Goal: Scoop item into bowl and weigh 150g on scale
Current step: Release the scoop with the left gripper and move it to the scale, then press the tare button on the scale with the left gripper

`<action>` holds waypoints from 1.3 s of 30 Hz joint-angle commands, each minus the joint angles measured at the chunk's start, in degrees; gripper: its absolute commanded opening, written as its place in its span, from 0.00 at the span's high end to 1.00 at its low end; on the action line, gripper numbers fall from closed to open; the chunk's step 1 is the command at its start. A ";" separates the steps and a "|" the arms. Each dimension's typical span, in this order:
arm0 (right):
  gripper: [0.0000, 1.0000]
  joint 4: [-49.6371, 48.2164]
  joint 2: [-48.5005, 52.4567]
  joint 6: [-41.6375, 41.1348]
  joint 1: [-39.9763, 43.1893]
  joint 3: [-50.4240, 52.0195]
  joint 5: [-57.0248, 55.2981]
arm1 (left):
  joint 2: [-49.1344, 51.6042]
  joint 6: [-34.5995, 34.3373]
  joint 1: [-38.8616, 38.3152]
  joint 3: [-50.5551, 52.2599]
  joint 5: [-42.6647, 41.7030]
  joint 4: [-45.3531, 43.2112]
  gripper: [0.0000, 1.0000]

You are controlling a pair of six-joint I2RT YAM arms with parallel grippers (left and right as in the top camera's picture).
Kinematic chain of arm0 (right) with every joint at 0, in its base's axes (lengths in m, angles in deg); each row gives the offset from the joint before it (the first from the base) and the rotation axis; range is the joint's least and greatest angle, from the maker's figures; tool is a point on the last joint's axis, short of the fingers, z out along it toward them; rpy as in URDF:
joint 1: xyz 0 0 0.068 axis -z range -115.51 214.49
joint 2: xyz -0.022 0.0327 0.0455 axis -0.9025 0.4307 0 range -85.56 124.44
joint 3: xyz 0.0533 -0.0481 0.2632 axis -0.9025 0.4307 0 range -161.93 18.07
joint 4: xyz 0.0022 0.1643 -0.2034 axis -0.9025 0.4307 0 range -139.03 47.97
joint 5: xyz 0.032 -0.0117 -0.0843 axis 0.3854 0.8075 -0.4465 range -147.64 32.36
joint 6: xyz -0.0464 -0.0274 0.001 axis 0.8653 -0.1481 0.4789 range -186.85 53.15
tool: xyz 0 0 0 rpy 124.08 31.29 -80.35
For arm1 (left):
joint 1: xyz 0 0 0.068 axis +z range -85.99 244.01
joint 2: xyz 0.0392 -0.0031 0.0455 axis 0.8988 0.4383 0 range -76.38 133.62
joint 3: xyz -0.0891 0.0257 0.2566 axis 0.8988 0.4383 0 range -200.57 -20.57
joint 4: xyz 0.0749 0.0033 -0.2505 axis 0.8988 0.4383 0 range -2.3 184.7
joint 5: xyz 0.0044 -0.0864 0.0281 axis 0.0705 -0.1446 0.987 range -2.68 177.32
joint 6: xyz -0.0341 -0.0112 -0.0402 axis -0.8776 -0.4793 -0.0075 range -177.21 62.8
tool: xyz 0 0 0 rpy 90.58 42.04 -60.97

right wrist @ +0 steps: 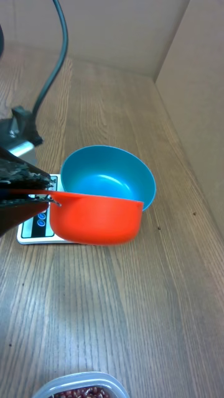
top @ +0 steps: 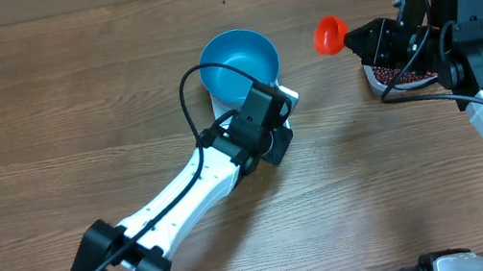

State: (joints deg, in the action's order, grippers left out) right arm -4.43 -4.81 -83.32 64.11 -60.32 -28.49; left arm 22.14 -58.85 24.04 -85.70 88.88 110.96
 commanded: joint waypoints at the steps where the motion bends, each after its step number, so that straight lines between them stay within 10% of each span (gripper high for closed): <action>1: 0.96 -0.28 -0.20 0.44 0.09 -0.44 -0.22 | 3.41 1.73 0.81 0.46 4.76 -3.30 0.96; 39: 0.96 1.40 -0.20 0.46 0.09 -0.44 -1.07 | 11.41 10.78 2.89 1.49 5.07 -10.38 0.96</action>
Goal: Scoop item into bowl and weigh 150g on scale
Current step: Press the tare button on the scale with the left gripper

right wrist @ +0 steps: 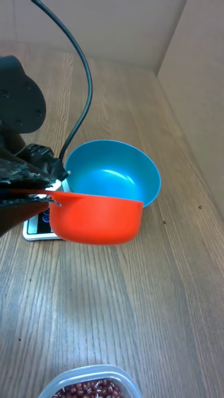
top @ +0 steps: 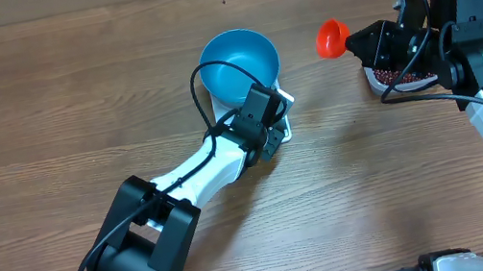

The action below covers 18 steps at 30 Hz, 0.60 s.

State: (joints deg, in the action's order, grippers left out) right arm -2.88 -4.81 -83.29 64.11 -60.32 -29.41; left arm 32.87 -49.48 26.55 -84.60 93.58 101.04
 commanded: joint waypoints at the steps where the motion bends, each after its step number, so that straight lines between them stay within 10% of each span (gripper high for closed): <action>1: 0.96 -0.13 -0.20 0.42 0.09 -0.44 -0.15 | 0.68 1.64 0.37 0.39 0.42 -0.52 0.96; 18: 0.96 0.46 -0.20 0.44 0.09 -0.44 -0.17 | 0.70 2.82 0.37 0.42 2.36 -0.02 0.96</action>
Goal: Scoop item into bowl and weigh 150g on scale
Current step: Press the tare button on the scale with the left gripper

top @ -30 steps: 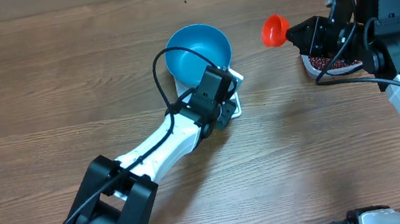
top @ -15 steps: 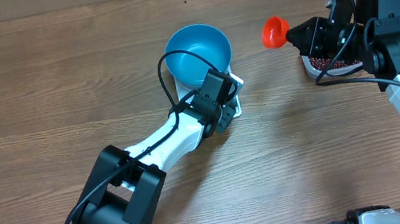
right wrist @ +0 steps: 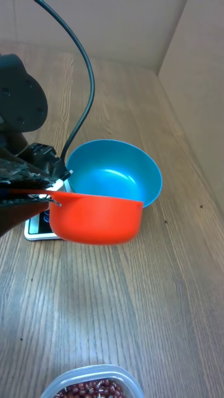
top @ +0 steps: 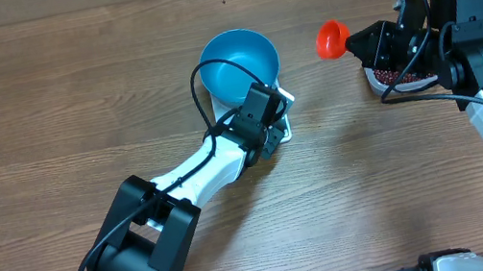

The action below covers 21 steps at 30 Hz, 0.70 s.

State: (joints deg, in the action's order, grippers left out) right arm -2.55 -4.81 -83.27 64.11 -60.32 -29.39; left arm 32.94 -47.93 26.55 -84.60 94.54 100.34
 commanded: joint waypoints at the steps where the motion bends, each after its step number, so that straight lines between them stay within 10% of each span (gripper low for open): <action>1: 0.96 0.13 -0.20 0.42 0.09 -0.42 -0.17 | 0.63 1.27 0.37 0.44 1.70 0.66 0.96; 21: 0.96 0.17 -0.20 0.42 0.09 -0.44 -0.17 | 2.38 1.25 0.26 0.46 1.88 1.42 0.96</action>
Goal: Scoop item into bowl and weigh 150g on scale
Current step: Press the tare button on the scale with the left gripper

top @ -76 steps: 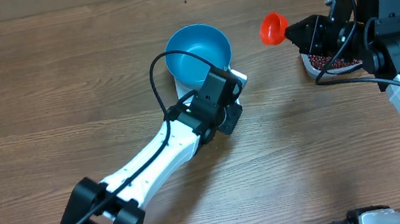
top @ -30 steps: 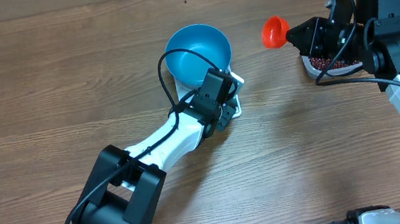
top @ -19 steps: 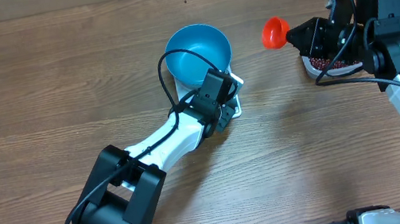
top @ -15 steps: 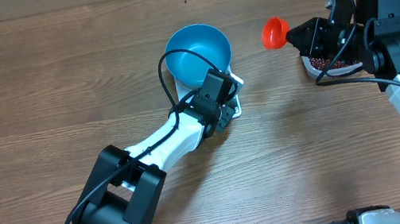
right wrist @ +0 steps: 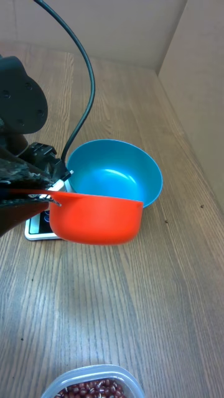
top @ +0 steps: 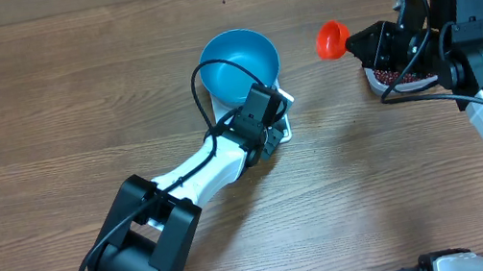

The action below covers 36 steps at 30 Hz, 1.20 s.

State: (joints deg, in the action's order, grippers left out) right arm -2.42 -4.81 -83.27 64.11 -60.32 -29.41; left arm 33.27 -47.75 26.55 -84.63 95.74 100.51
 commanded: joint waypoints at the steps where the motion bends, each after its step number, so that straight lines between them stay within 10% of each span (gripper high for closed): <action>1: 0.96 0.04 -0.20 0.42 0.09 -0.42 -0.15 | 2.05 1.07 0.26 0.48 0.68 1.75 0.96; 36: 0.96 0.26 -0.20 0.42 0.09 -0.44 -0.15 | 3.50 3.06 0.20 0.57 -2.14 2.58 0.96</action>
State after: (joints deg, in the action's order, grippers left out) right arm -2.24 -4.81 -83.29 64.11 -60.32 -29.39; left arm 33.79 -47.34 26.62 -85.19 96.25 100.95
